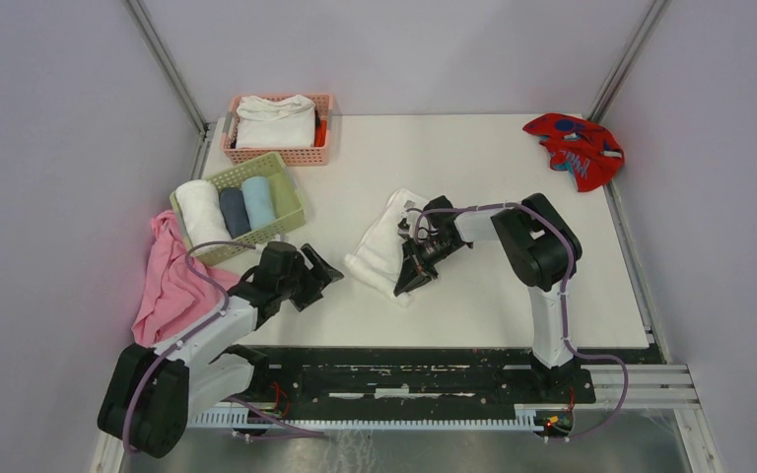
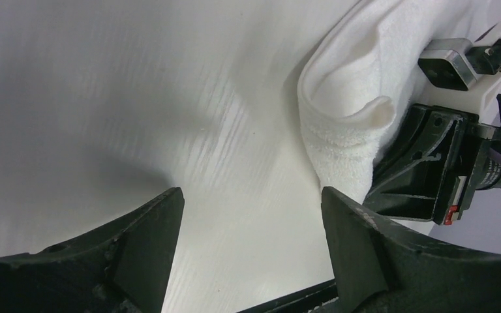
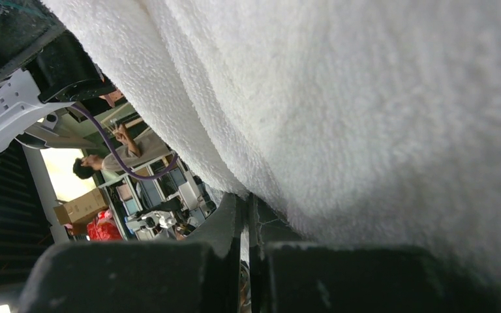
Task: Roll the towels
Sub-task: Roll the towel at the center of the board.
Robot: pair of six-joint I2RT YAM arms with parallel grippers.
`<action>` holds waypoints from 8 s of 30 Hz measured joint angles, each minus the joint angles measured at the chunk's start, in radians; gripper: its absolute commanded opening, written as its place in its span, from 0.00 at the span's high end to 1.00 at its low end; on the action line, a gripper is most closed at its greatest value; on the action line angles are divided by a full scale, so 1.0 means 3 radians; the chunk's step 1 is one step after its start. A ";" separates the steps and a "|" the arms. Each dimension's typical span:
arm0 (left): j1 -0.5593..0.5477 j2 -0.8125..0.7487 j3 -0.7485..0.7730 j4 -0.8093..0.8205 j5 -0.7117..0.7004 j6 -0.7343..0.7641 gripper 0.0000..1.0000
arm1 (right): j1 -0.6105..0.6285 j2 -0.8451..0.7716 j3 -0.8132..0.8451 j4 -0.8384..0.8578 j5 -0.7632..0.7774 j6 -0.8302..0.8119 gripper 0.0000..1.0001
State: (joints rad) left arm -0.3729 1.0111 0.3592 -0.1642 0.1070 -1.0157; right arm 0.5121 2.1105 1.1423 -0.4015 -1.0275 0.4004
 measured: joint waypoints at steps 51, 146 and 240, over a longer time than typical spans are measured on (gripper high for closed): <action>-0.0373 0.1676 0.0856 0.0476 -0.0004 -0.0730 0.50 | 0.1803 -0.1577 0.0112 -0.0376 0.3778 -0.1096 0.52; 0.0029 0.0791 0.0257 0.0609 0.0567 -0.0352 0.27 | 0.0271 0.0111 -0.0001 0.0238 -0.0313 -0.0127 0.97; -0.0098 0.1040 0.0375 0.0585 0.0463 -0.0252 0.21 | 0.0276 -0.0175 -0.0525 0.1235 -0.0277 0.0181 0.82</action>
State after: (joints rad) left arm -0.4023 1.3231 0.4717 0.0113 0.2459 -1.0912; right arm 0.5949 2.0579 0.9848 -0.0311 -1.1107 0.4545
